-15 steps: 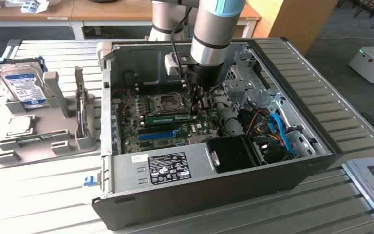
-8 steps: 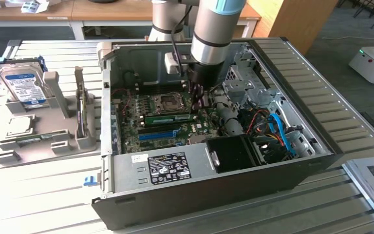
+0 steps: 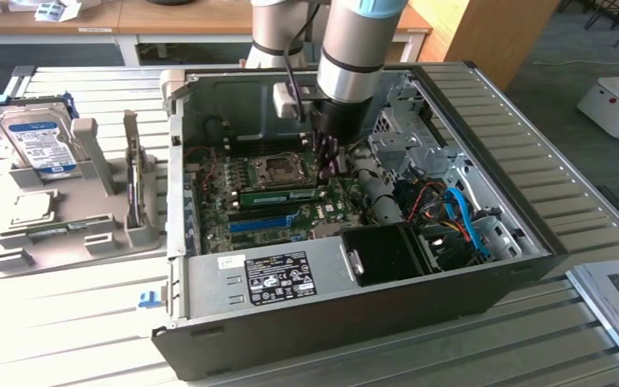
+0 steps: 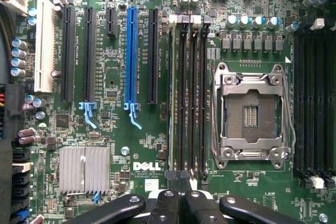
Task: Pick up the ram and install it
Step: 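Press down the ram until it locks into place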
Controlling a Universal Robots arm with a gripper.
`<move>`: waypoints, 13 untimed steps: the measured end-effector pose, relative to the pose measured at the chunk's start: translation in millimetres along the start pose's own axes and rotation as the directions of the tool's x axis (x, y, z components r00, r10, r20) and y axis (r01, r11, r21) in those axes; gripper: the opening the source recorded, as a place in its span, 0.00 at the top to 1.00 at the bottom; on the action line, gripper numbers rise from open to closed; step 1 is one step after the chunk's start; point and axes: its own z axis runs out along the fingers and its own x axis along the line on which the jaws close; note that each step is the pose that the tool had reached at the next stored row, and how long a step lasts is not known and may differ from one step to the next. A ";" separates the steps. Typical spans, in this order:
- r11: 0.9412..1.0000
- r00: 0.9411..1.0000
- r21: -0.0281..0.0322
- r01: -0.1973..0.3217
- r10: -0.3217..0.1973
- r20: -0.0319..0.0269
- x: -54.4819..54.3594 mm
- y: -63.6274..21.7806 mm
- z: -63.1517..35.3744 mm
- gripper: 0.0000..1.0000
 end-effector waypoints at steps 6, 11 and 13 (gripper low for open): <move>1.000 1.000 0.000 0.000 0.000 0.000 -0.1 -0.1 -1.2 0.90; 1.000 1.000 0.000 0.000 0.000 0.000 0.0 4.4 -1.2 0.90; 1.000 1.000 0.000 0.000 0.000 0.000 -0.1 8.0 -1.0 0.90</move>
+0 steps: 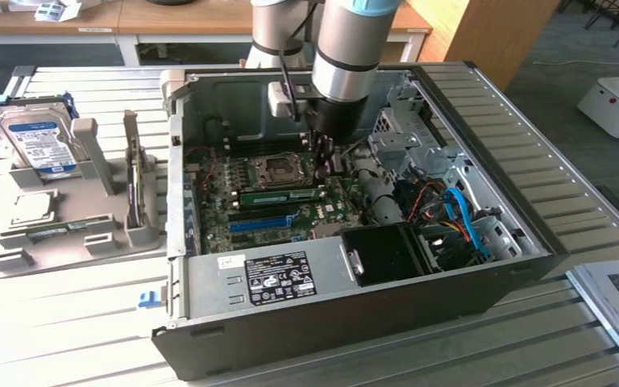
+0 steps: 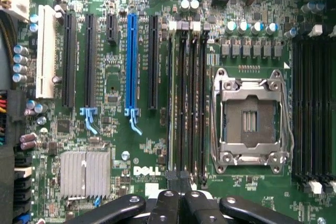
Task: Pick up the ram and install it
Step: 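Press down the ram until it locks into place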
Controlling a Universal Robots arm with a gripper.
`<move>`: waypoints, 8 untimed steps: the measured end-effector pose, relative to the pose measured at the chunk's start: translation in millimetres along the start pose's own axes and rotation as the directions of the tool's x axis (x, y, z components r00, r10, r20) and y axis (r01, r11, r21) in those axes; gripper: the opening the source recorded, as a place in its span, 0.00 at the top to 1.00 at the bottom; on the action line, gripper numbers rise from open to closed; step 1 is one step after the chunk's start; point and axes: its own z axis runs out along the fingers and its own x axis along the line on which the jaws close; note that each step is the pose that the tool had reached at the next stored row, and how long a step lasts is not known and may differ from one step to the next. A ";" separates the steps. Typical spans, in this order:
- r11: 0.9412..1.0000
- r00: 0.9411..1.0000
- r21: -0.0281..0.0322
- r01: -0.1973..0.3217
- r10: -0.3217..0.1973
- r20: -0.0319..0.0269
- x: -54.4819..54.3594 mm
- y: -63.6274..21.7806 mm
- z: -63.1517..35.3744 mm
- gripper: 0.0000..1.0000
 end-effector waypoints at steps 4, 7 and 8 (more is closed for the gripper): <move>1.000 1.000 0.000 0.000 0.000 0.000 0.0 7.9 0.3 0.90; 1.000 1.000 0.000 0.000 0.000 0.000 0.1 14.9 0.5 0.90; 1.000 1.000 0.000 0.000 0.000 0.000 0.1 17.3 0.6 0.90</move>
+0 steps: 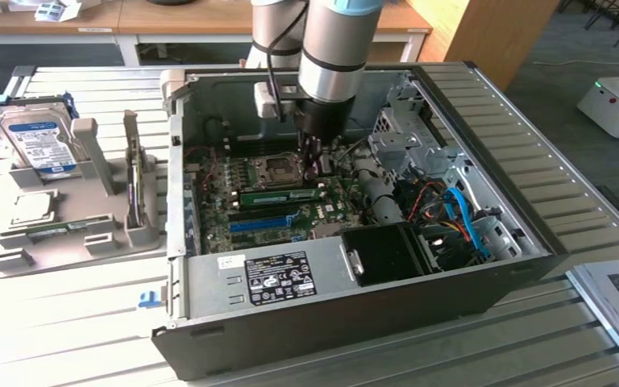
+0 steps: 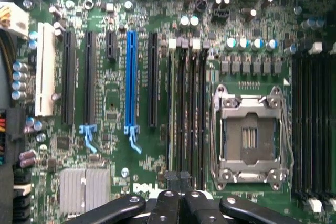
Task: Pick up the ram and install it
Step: 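Press down the ram until it locks into place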
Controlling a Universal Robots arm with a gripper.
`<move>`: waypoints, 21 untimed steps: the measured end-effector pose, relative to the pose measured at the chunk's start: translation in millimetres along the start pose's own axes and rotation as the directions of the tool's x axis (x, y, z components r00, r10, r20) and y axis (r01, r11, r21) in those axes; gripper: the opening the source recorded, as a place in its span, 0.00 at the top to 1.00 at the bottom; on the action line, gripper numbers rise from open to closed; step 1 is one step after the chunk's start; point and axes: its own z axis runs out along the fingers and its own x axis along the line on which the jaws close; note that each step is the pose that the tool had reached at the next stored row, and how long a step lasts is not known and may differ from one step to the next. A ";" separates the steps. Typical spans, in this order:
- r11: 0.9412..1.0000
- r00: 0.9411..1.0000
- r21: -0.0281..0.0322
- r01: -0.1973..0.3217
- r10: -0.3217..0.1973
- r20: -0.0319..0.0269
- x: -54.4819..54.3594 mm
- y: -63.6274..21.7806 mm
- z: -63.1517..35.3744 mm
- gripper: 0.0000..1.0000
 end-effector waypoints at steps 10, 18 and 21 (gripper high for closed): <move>1.000 1.000 0.000 0.000 0.000 0.000 0.2 23.1 0.8 0.90; 1.000 1.000 0.000 0.000 0.000 0.000 0.4 40.9 1.4 0.90; 1.000 1.000 0.000 0.000 0.000 0.000 0.5 47.5 1.6 0.90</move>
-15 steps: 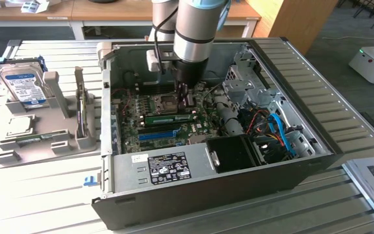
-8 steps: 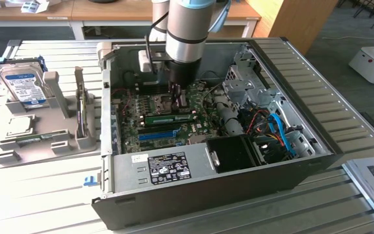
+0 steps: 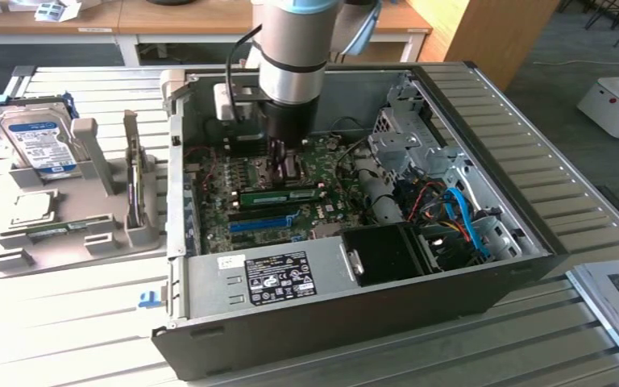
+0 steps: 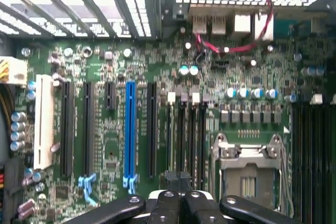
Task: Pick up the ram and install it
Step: 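Press down the ram until it locks into place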
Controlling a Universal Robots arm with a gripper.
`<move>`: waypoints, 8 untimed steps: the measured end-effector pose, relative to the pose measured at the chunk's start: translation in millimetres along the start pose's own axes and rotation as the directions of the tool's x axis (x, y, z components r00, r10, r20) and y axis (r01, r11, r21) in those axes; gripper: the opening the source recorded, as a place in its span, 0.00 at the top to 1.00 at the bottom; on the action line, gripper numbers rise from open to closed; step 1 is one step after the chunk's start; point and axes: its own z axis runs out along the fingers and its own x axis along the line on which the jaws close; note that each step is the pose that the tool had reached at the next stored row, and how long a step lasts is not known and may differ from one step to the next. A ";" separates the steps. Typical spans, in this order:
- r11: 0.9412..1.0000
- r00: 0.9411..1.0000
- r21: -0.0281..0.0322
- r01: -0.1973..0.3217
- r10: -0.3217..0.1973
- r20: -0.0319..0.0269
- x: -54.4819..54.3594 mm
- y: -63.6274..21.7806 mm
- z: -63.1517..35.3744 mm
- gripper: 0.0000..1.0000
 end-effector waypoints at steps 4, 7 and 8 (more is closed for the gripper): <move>1.000 1.000 0.000 0.000 0.000 0.000 0.1 8.5 0.3 0.90; 1.000 1.000 0.000 0.000 0.000 0.000 0.1 10.9 0.4 0.90; 1.000 1.000 0.000 0.000 0.000 0.000 0.0 10.9 0.4 0.90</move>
